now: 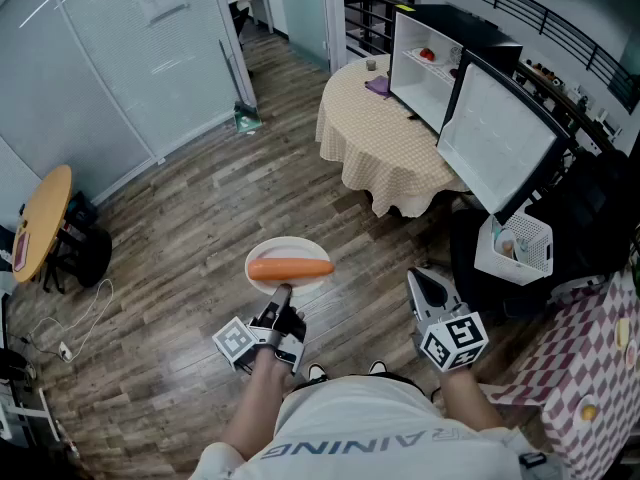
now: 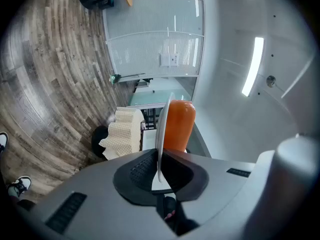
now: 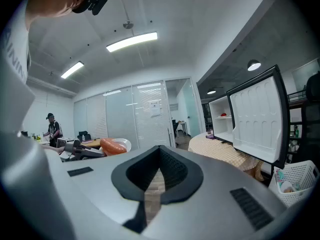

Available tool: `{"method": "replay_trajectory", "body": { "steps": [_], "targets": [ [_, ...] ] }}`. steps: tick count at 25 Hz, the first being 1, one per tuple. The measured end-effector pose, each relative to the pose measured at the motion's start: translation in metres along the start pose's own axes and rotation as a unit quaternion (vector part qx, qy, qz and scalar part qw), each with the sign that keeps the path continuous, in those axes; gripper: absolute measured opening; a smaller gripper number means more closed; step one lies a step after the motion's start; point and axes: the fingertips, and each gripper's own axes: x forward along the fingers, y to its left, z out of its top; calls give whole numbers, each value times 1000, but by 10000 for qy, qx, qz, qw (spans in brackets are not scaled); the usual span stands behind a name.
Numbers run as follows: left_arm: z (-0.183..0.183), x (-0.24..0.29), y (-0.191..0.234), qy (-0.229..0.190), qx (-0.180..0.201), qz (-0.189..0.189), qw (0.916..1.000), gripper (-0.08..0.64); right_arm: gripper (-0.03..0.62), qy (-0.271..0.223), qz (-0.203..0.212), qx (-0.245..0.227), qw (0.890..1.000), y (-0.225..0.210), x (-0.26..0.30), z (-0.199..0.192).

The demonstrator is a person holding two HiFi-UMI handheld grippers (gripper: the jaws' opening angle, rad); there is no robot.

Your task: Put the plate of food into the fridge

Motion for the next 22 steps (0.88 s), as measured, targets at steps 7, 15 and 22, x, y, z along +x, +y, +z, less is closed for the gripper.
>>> {"method": "replay_trajectory", "body": {
  "steps": [7, 15, 22],
  "targets": [
    [-1, 2, -2, 35, -86, -32, 10000, 26, 20, 13, 20, -26, 10000, 2, 3, 0],
    [12, -7, 1, -1, -124, -12, 9999, 26, 20, -19, 115, 229, 9997, 15, 15, -2],
    [40, -27, 12, -59, -170, -43, 9998, 26, 20, 112, 60, 202, 9997, 40, 27, -11]
  ]
}}
